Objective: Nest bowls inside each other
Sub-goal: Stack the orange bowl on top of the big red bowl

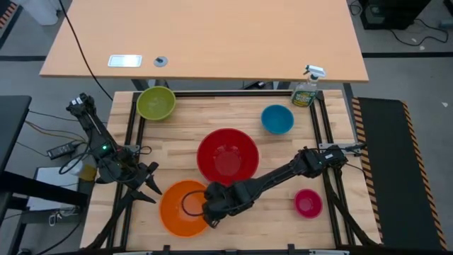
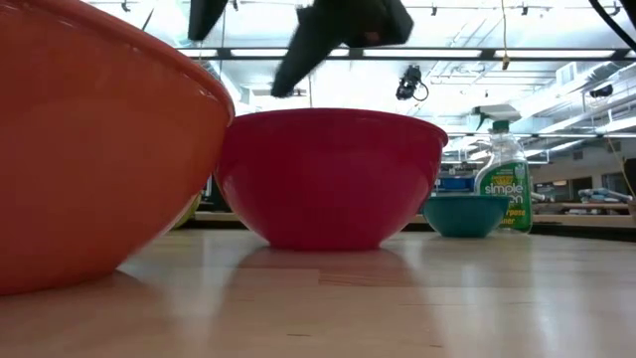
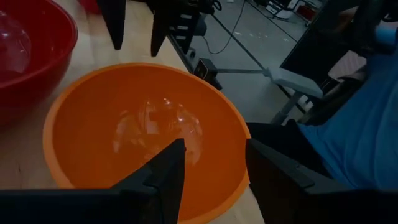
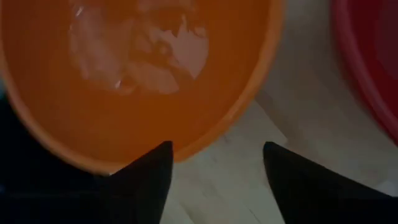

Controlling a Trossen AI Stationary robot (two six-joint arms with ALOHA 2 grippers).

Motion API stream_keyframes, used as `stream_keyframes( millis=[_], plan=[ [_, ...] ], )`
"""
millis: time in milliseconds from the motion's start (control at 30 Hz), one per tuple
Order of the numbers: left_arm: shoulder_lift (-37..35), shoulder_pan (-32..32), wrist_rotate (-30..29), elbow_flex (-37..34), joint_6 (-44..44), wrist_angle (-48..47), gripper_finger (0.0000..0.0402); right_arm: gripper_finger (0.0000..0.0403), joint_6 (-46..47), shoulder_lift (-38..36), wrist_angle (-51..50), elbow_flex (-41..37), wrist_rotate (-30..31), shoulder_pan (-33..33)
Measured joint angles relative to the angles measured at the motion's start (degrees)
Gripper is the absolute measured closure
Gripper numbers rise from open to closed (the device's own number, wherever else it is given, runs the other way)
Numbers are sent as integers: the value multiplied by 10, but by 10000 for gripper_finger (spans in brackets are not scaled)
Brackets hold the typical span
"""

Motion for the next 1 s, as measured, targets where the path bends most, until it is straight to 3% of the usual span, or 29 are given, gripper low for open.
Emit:
stream_keyframes(
  millis=[167,333,500,800,867,1000],
  plan=[
    [0,0,-14,0,0,-16,230,129,67,1,45,-44,11,-1],
    [0,0,-40,0,0,-32,230,156,94,1,94,-89,11,-3],
    [0,0,-44,0,0,-33,230,215,94,2,97,-101,11,-3],
    [0,0,-44,0,0,-33,230,375,68,1,74,-102,-34,-4],
    [0,0,-44,0,0,-33,230,388,53,0,69,-101,-56,-4],
    [0,0,-44,0,0,-33,230,370,42,0,64,-101,-69,-6]
  ],
)
